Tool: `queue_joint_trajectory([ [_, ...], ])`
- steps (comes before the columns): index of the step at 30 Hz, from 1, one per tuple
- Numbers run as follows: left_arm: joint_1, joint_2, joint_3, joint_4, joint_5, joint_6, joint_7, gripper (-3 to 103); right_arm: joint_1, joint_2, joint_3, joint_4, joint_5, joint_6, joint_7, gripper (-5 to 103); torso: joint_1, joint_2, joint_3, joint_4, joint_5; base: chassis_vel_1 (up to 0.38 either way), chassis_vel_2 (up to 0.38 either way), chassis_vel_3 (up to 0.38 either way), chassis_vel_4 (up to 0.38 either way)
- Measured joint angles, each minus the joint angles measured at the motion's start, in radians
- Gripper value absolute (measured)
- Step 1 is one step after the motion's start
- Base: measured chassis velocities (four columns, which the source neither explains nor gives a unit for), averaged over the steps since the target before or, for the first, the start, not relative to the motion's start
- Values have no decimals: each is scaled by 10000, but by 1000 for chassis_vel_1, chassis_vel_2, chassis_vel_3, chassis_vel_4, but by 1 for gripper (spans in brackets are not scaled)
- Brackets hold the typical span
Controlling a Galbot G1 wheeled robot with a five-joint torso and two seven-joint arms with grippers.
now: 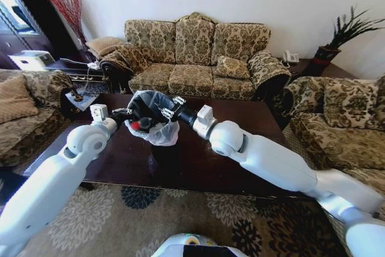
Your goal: Move to the front of the table and place the trash on the table into the trash bin.
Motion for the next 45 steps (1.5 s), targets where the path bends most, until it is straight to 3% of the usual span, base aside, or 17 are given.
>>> queue_joint_trajectory([
  [4, 660, -176, -504, -382, 249, -47, -15, 1, -605, -666, 986, 118, -17, -44, 460, 72, 1, 0, -1, 0, 4, 0, 0, 0, 0],
  [6, 803, -226, -585, -466, 310, -66, -13, 1, -798, -860, 1104, 205, -23, -42, 604, 72, 0, 0, -1, 1, 3, 0, 0, 0, 0],
  [7, 1189, -385, -833, -682, 511, -113, 5, 1, -1230, -1257, 1366, 372, -90, -31, 915, 83, 0, 0, 0, -7, 3, 0, 0, 0, 0],
  [9, 2112, -1004, -1493, -1260, 1112, -226, 15, 1, -2713, -1796, 2313, 587, -839, 117, 1664, 93, -2, 1, -2, -6, 6, 0, 0, 0, 0],
  [12, 2614, -1385, -1773, -1640, 1436, -319, 34, 1, -3741, -1901, 2988, 614, -1360, 155, 2033, 97, -3, 1, -2, -7, 10, 0, 0, 0, 0],
  [13, 3099, -1782, -2036, -1999, 1869, -473, 63, 1, -4611, -1913, 3683, 759, -1625, 162, 2413, 99, -3, 2, -3, -6, 2, 0, 0, 0, 0],
  [18, 3900, -2402, -2467, -2595, 2593, -784, 315, 1, -6416, -1895, 4710, 1611, -1869, -84, 2967, 100, -3, 2, -3, 0, -2, 0, 0, 0, 0],
  [25, 4175, -2853, -2541, -2698, 3192, -1060, 548, 1, -7600, -2104, 4875, 2315, -2186, -240, 3025, 100, 0, 2, -1, -6, 3, 56, 23, -69, -31],
  [38, 4245, -3176, -2445, -2744, 3383, -1276, 603, 1, -6350, -2837, 4444, 2140, -1763, -526, 2994, 100, 0, 2, 0, 4, -5, 306, 138, -315, -131],
  [45, 4192, -3139, -2375, -2738, 3374, -1284, 606, 1, -6401, -2860, 4467, 2057, -1731, -761, 3017, 100, -1, 2, 0, -6, 4, 453, 199, -453, -196],
])
